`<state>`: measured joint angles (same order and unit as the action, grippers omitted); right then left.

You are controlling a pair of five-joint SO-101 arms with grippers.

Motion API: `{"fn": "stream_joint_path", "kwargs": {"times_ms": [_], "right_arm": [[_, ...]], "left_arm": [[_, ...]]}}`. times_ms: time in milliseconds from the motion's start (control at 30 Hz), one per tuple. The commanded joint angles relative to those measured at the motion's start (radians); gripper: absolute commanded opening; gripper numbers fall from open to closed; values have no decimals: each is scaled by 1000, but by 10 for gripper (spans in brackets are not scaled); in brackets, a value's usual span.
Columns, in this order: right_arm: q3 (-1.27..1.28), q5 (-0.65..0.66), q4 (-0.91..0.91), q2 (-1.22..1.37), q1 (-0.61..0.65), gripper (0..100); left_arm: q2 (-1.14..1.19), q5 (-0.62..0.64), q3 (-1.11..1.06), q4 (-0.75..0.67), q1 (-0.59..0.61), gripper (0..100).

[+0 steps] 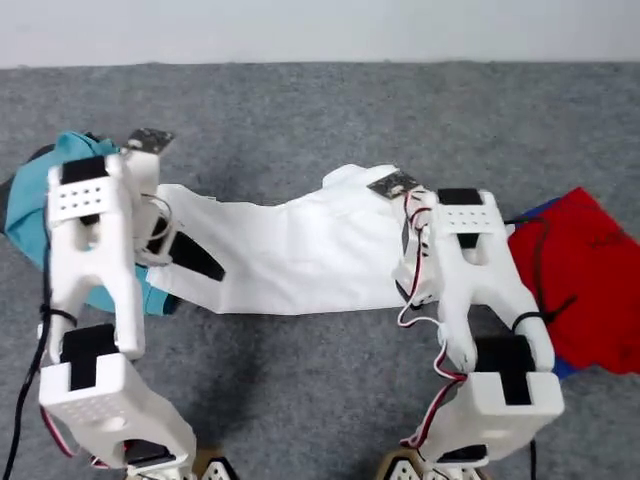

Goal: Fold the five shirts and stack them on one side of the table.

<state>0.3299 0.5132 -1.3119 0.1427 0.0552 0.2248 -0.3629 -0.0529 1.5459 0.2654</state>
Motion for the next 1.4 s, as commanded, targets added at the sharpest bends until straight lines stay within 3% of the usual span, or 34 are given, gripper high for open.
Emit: {"fn": "stream_joint_path", "kwargs": {"times_ms": [0, 300, 700, 867, 1233, 1367], "right_arm": [[12, -9, 71, 21, -47, 390], [3, -9, 111, 147, -24, 377], [-18, -9, 102, 179, -5, 3], [-18, -9, 65, 171, -8, 9], [-92, -3, -127, 170, -30, 10], [-104, -3, -150, 170, -24, 10]], "left_arm": [[-5, -6, -39, -60, -26, 479], [-5, -6, -70, -78, -25, 479], [-8, 44, -70, -28, -26, 479], [-14, 44, -71, -23, -26, 479], [-15, -6, -64, 167, -28, 479], [-48, -8, -65, 153, -26, 479]]}}
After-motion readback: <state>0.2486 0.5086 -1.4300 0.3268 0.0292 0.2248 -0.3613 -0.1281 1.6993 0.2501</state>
